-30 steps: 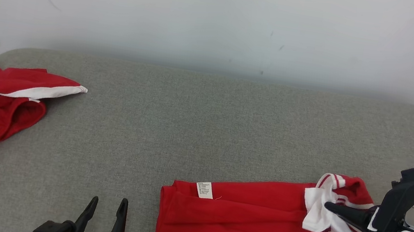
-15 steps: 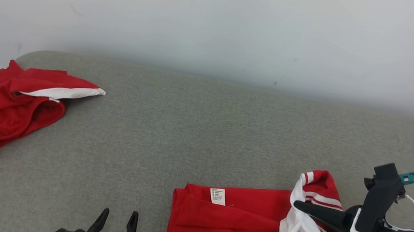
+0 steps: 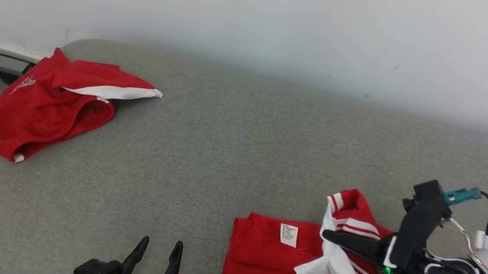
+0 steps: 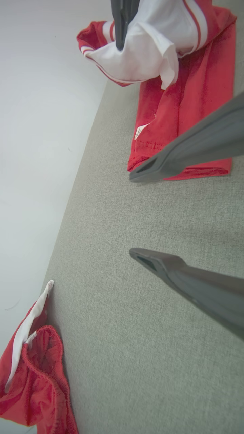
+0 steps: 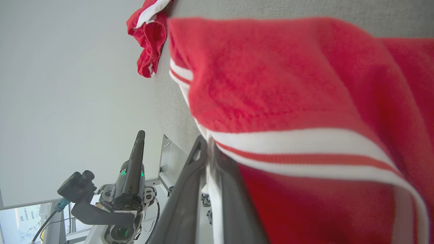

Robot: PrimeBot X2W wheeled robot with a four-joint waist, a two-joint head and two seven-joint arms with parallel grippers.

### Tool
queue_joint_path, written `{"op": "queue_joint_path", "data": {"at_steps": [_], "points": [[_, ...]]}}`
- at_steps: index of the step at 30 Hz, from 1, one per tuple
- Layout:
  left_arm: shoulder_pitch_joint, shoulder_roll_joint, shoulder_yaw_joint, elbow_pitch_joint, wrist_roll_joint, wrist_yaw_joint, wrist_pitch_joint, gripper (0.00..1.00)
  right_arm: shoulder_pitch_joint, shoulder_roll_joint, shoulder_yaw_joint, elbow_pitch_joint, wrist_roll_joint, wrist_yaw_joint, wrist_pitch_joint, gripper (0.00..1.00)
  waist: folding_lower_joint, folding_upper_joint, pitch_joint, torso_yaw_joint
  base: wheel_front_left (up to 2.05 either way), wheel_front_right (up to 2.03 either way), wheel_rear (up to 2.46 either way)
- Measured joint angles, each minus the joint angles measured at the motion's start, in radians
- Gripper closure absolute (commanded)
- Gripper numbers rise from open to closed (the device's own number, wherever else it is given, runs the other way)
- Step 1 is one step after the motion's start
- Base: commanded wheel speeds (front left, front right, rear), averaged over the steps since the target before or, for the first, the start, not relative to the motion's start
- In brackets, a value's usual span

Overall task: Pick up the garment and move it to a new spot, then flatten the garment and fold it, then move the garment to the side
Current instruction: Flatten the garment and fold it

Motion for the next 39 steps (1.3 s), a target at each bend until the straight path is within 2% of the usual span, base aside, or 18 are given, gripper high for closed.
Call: {"op": "queue_joint_path", "data": {"at_steps": [12,27,38,39], "points": [[-0.038,-0.007,-0.031,0.035,-0.012,0.000,0.000,0.00,-0.034,0.030,0.052,0.014,-0.056,-0.065,0.001,1.00,0.0002,0.0000,0.023,0.074,0.00,0.00,0.00],[-0.078,-0.011,-0.066,0.067,-0.026,0.000,-0.005,0.00,-0.039,0.060,0.079,0.051,-0.102,-0.096,-0.022,1.00,0.0001,0.0000,0.037,0.118,0.00,0.00,0.00],[-0.095,-0.014,-0.105,0.079,-0.086,0.001,-0.021,0.00,-0.057,0.072,0.086,0.095,-0.122,-0.097,-0.034,1.00,0.0001,0.0000,0.036,0.147,0.00,0.00,0.00],[-0.095,-0.014,-0.106,0.081,-0.087,0.001,-0.024,0.00,-0.058,0.077,0.086,0.101,-0.122,-0.096,-0.034,0.64,0.0002,0.0000,0.035,0.148,0.00,0.00,0.00]]}}
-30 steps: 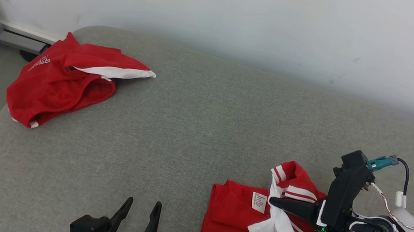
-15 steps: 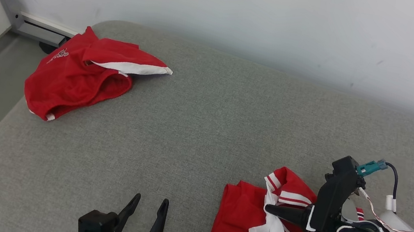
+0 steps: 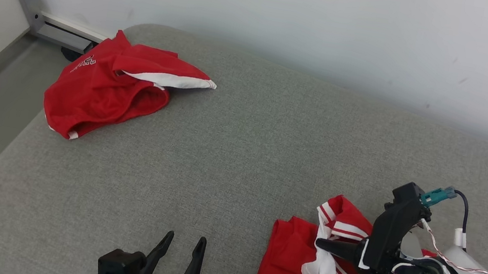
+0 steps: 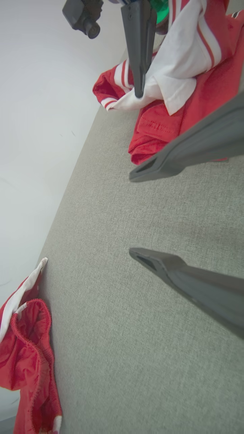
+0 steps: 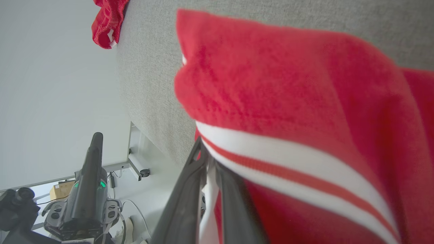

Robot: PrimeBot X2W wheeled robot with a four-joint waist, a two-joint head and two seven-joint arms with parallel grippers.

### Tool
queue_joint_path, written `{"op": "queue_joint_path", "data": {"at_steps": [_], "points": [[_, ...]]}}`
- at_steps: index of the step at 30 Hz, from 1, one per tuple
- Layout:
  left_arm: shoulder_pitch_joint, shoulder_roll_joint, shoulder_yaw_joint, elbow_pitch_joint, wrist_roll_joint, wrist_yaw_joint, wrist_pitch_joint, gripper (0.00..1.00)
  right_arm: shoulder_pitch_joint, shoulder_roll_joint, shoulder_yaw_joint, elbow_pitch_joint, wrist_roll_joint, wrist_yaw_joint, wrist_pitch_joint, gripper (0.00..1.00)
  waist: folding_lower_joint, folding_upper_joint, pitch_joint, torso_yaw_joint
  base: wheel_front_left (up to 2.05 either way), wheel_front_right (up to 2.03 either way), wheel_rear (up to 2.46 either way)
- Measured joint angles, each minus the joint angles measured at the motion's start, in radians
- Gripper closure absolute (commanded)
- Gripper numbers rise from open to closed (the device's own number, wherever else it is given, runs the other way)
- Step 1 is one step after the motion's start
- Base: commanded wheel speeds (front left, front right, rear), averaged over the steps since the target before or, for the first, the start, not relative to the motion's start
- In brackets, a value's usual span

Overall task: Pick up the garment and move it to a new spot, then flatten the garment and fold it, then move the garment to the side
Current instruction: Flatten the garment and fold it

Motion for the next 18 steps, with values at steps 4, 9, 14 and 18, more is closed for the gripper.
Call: {"op": "queue_joint_path", "data": {"at_steps": [4,9,14,18], "points": [[0.000,0.000,0.001,0.014,-0.002,0.001,-0.003,0.00,-0.003,0.022,0.000,0.014,0.000,0.010,-0.001,0.00,-0.0001,0.0000,-0.012,-0.001,0.00,0.00,0.00],[0.005,0.000,0.009,0.041,-0.008,0.001,-0.005,0.00,-0.018,0.027,-0.048,0.005,0.037,0.042,-0.013,0.00,-0.0002,0.0000,-0.034,-0.014,0.00,0.00,0.00],[0.037,0.000,0.027,0.041,-0.008,0.001,-0.014,0.00,0.006,-0.025,-0.097,-0.032,0.064,0.066,-0.063,0.00,-0.0003,0.0000,-0.055,-0.041,0.00,0.00,0.00],[0.069,0.004,0.046,0.034,-0.007,0.001,-0.021,0.00,0.068,-0.106,-0.104,-0.047,0.033,0.068,-0.097,0.00,-0.0002,0.0000,-0.066,-0.069,0.00,0.00,0.00]]}}
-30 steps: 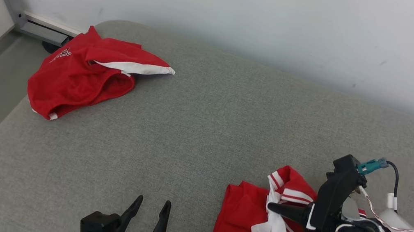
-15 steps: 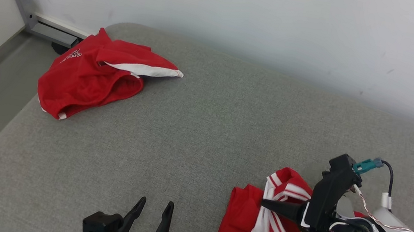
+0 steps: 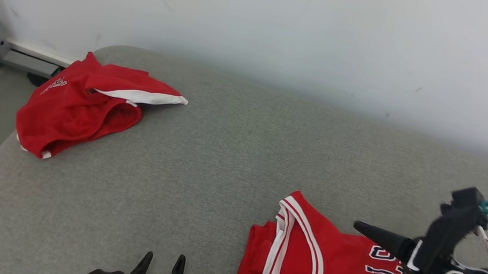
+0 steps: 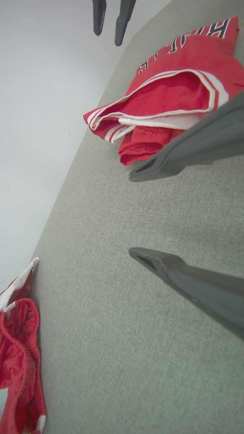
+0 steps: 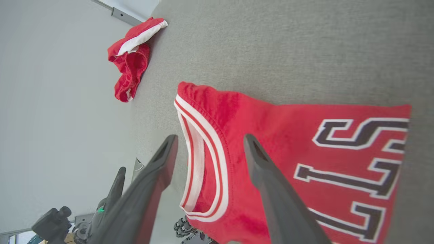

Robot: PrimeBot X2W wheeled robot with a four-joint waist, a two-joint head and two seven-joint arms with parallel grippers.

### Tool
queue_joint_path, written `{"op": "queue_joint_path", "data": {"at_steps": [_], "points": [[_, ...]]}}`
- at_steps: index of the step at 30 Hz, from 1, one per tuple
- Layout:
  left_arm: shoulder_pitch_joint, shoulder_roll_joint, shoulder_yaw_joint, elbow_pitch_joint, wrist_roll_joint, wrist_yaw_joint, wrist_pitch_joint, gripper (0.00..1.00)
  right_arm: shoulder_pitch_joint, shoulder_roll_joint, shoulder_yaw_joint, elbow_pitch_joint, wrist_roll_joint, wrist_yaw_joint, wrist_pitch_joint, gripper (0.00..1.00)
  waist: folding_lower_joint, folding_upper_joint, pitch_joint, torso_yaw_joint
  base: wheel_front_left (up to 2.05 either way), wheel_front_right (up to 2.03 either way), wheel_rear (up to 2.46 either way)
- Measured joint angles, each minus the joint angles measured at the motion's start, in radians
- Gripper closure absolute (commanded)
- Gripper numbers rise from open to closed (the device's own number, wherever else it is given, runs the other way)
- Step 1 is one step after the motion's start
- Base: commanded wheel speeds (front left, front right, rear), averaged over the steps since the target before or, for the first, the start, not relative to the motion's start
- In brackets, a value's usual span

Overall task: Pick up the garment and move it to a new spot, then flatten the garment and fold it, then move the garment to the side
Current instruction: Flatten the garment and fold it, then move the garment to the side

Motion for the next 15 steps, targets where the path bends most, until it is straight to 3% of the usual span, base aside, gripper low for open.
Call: {"op": "queue_joint_path", "data": {"at_steps": [5,10,15], "points": [[0.020,0.010,0.025,-0.026,0.012,0.000,-0.002,0.00,0.048,-0.068,0.013,-0.029,-0.044,-0.012,-0.028,0.00,0.0000,-0.0001,-0.004,-0.039,0.00,0.00,0.00],[0.020,0.007,0.030,-0.048,0.034,0.000,-0.009,0.00,0.083,-0.125,0.039,-0.038,-0.091,-0.047,-0.039,0.00,0.0000,0.0000,0.006,-0.071,0.00,0.00,0.00],[0.016,0.005,0.027,-0.058,0.044,0.000,-0.009,0.00,0.112,-0.140,0.065,-0.044,-0.100,-0.065,-0.033,0.00,0.0001,0.0000,0.021,-0.081,0.00,0.00,0.00]]}}
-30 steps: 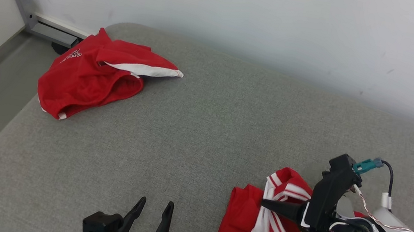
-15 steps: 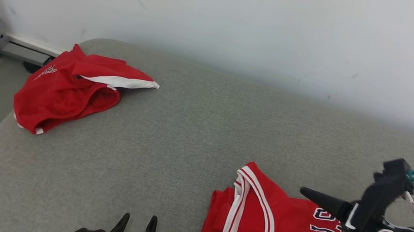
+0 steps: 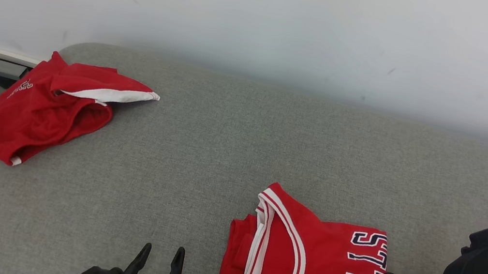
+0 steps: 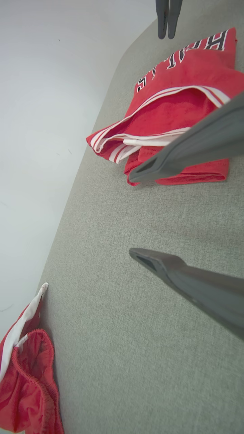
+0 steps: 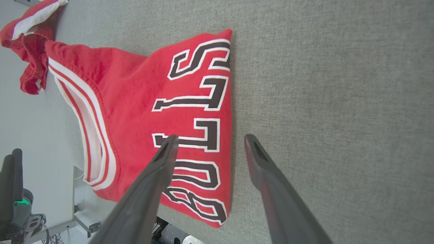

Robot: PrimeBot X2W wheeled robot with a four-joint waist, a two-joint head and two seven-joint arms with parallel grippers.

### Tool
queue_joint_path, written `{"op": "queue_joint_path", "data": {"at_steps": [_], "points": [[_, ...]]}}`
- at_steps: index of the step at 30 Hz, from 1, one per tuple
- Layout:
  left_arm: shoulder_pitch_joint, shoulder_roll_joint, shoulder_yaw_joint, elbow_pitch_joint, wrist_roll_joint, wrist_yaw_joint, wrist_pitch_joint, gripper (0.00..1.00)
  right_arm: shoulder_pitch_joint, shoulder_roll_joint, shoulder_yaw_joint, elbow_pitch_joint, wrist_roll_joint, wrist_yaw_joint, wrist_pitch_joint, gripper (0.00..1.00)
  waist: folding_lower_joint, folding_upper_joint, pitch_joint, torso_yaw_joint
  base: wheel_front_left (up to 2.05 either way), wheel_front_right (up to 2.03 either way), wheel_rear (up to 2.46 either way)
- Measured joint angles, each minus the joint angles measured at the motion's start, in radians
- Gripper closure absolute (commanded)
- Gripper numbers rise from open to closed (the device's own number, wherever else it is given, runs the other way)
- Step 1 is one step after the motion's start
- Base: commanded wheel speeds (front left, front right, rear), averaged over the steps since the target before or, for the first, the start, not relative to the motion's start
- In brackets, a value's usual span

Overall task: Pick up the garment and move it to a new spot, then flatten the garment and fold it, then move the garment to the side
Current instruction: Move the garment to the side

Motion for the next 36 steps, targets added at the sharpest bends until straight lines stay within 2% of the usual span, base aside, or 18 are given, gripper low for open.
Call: {"op": "queue_joint_path", "data": {"at_steps": [11,21,22,23,24,36], "points": [[-0.036,-0.002,-0.024,-0.011,0.007,0.000,-0.001,0.00,0.010,0.002,0.040,0.006,-0.021,-0.047,0.041,0.00,0.0000,0.0000,0.028,0.028,0.00,0.00,0.00],[-0.052,-0.007,-0.037,-0.012,-0.013,0.000,-0.001,0.00,-0.036,0.014,0.062,0.051,-0.042,-0.061,0.086,0.00,0.0000,0.0000,0.055,0.070,0.00,0.00,0.00],[-0.052,-0.007,-0.037,-0.012,-0.016,0.000,-0.001,0.00,-0.042,0.022,0.060,0.058,-0.041,-0.061,0.088,0.18,0.0001,0.0000,0.057,0.073,0.00,0.00,0.00],[-0.052,-0.007,-0.039,-0.013,-0.019,0.000,-0.001,0.00,-0.046,0.026,0.059,0.061,-0.039,-0.063,0.089,0.56,0.0001,0.0000,0.059,0.074,0.00,0.00,0.00],[-0.053,-0.007,-0.040,-0.013,-0.024,0.000,-0.001,0.00,-0.051,0.031,0.058,0.065,-0.036,-0.066,0.094,1.00,0.0001,0.0000,0.061,0.076,0.00,0.00,0.00],[-0.062,-0.009,-0.027,-0.003,-0.046,0.000,-0.008,0.00,-0.100,0.056,0.053,0.084,-0.032,-0.066,0.132,1.00,0.0001,0.0000,0.064,0.061,0.00,0.00,0.00]]}}
